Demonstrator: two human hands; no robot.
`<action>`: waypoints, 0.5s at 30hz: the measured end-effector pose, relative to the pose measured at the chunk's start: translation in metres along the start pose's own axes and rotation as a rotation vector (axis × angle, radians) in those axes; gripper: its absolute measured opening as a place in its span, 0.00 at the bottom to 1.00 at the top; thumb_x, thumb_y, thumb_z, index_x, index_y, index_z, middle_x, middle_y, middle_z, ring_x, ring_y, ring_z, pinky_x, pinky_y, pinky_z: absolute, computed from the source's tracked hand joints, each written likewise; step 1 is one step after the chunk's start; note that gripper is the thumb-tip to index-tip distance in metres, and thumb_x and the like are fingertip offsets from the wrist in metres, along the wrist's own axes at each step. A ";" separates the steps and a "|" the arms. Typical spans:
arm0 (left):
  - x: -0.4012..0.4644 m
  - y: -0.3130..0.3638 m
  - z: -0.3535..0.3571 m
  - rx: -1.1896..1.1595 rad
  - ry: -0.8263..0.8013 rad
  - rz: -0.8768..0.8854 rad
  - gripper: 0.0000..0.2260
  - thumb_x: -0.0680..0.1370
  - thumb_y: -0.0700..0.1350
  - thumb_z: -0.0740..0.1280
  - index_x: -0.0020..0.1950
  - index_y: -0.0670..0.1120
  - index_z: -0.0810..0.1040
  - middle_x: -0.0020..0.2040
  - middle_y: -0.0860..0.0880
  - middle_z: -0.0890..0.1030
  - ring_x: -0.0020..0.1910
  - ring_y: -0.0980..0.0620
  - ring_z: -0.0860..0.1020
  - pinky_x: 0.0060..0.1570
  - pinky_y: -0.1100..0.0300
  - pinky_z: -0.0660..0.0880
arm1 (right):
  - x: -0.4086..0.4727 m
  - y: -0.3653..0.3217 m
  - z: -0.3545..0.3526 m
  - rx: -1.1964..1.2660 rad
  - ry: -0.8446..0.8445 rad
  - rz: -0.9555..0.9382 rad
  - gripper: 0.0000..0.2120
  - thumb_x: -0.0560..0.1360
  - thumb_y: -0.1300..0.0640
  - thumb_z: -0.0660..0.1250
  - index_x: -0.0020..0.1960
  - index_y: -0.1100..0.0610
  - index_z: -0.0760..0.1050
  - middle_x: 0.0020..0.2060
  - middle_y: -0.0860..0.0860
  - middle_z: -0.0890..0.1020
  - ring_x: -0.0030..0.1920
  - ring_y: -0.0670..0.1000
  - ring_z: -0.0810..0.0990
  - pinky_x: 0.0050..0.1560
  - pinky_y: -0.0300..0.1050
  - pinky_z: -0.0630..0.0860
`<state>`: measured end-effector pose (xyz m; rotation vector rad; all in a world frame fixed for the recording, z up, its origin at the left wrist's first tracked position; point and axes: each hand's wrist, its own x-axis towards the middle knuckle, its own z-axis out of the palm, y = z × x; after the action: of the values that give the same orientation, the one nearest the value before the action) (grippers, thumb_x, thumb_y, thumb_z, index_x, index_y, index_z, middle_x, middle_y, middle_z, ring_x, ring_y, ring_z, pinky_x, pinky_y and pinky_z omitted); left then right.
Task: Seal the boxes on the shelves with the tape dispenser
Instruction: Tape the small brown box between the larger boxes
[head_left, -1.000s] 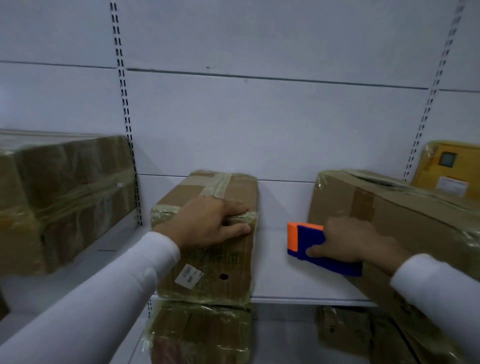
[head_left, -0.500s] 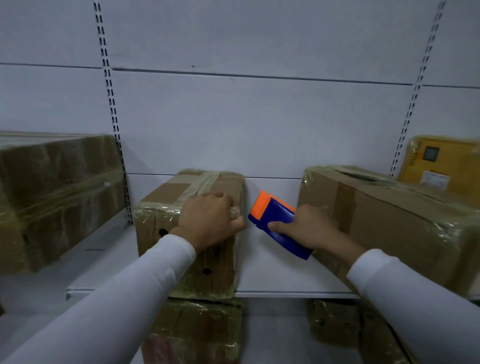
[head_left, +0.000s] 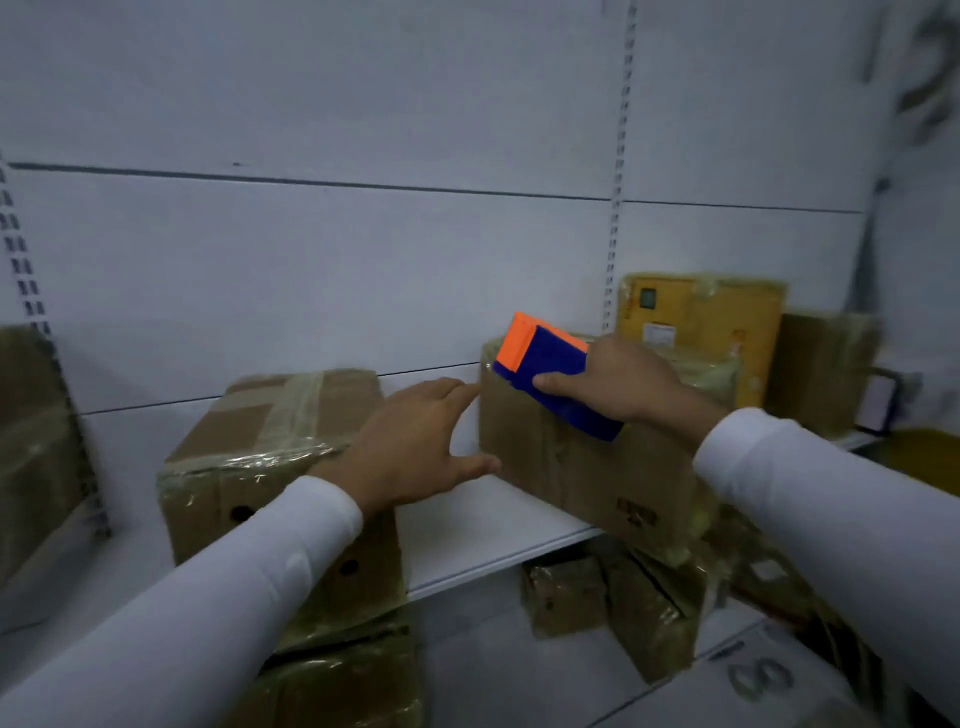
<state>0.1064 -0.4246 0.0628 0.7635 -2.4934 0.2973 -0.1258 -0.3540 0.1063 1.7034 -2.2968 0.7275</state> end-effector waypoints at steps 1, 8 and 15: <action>0.006 0.009 0.002 -0.072 0.001 0.032 0.37 0.71 0.67 0.65 0.74 0.49 0.63 0.71 0.49 0.69 0.68 0.49 0.69 0.64 0.55 0.66 | -0.008 0.008 -0.014 -0.026 0.031 0.034 0.31 0.70 0.28 0.65 0.29 0.55 0.66 0.23 0.50 0.71 0.23 0.49 0.70 0.26 0.42 0.59; 0.049 0.126 0.024 -0.347 -0.011 0.327 0.32 0.73 0.64 0.65 0.73 0.52 0.64 0.70 0.50 0.70 0.66 0.50 0.70 0.61 0.53 0.70 | -0.101 0.096 -0.093 -0.149 0.166 0.349 0.31 0.69 0.27 0.65 0.33 0.56 0.70 0.27 0.51 0.75 0.26 0.50 0.74 0.27 0.43 0.65; 0.054 0.277 0.078 -0.472 -0.205 0.518 0.29 0.74 0.62 0.66 0.71 0.49 0.67 0.67 0.48 0.72 0.64 0.49 0.72 0.59 0.53 0.73 | -0.222 0.201 -0.115 -0.129 0.170 0.635 0.29 0.71 0.30 0.66 0.31 0.55 0.67 0.27 0.51 0.73 0.26 0.51 0.72 0.27 0.44 0.63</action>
<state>-0.1223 -0.2496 0.0100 -0.0514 -2.7638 -0.2066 -0.2583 -0.0668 0.0557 0.8053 -2.6923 0.7636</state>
